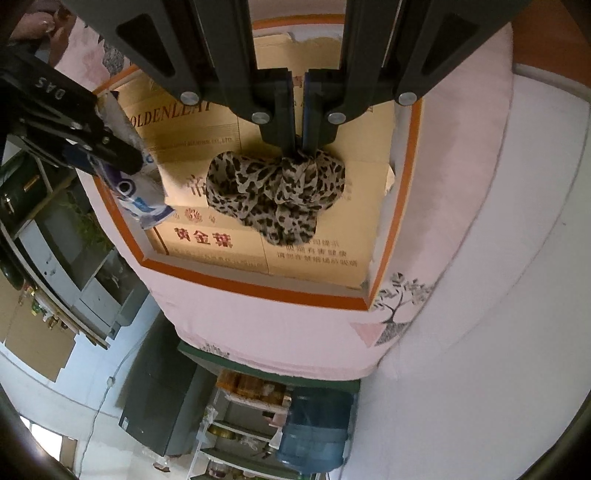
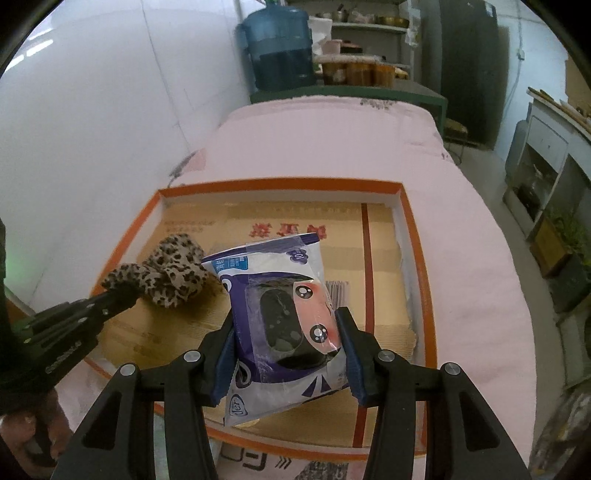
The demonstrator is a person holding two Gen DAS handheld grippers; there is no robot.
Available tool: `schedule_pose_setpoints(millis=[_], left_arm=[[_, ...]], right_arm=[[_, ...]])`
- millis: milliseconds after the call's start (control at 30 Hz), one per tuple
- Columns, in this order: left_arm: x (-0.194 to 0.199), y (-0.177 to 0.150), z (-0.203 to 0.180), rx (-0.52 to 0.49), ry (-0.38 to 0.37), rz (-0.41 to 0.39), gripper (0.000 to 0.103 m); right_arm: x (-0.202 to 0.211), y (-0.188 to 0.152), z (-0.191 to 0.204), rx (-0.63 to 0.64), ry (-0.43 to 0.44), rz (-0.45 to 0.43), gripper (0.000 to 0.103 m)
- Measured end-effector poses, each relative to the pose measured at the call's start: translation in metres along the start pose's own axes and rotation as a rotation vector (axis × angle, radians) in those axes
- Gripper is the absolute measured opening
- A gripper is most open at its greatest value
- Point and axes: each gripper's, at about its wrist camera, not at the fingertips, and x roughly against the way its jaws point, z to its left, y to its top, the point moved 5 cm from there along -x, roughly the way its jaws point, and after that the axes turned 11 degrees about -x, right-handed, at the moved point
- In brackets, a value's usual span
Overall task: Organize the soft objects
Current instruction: 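Open both grippers to drop the scrunchie and snack bag into the tray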
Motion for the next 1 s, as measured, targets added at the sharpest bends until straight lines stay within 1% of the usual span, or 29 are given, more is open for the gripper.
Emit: schedule_pose_setpoints(millis=[167, 233, 300, 333, 400, 467, 533, 767, 900, 1000], left_arm=[[-0.007, -0.002, 0.000, 0.007, -0.030, 0.017, 0.003], [-0.008, -0.003, 0.002, 0.026, -0.049, 0.016, 0.004], [-0.009, -0.004, 0.006, 0.061, -0.074, 0.020, 0.009], [-0.009, -0.004, 0.008, 0.067, -0.065, 0.020, 0.013], [-0.007, -0.003, 0.009, 0.050, -0.025, 0.016, 0.027], [-0.005, -0.003, 0.008, 0.032, -0.005, 0.019, 0.052], [-0.002, -0.003, 0.006, 0.019, -0.006, 0.025, 0.059], [0.015, 0.001, 0.003, 0.000, 0.013, -0.006, 0.059], [0.029, 0.000, -0.002, -0.033, -0.031, -0.007, 0.059], [0.042, -0.003, -0.004, -0.045, -0.019, -0.014, 0.059]], right_arm=[[-0.015, -0.003, -0.005, -0.012, -0.015, 0.035, 0.051], [-0.019, -0.005, -0.007, -0.021, -0.014, 0.046, 0.052], [-0.020, -0.005, -0.009, -0.027, -0.011, 0.050, 0.054], [-0.020, -0.005, -0.009, -0.026, -0.013, 0.053, 0.054], [-0.021, -0.007, -0.009, -0.017, -0.028, 0.063, 0.055], [-0.021, -0.008, -0.008, -0.007, -0.042, 0.067, 0.059], [-0.020, -0.011, -0.008, -0.003, -0.047, 0.068, 0.063], [-0.001, -0.010, -0.012, -0.010, -0.058, 0.031, 0.069], [0.024, -0.011, -0.012, -0.016, -0.061, -0.029, 0.069], [0.048, -0.017, -0.010, -0.019, -0.076, -0.087, 0.069]])
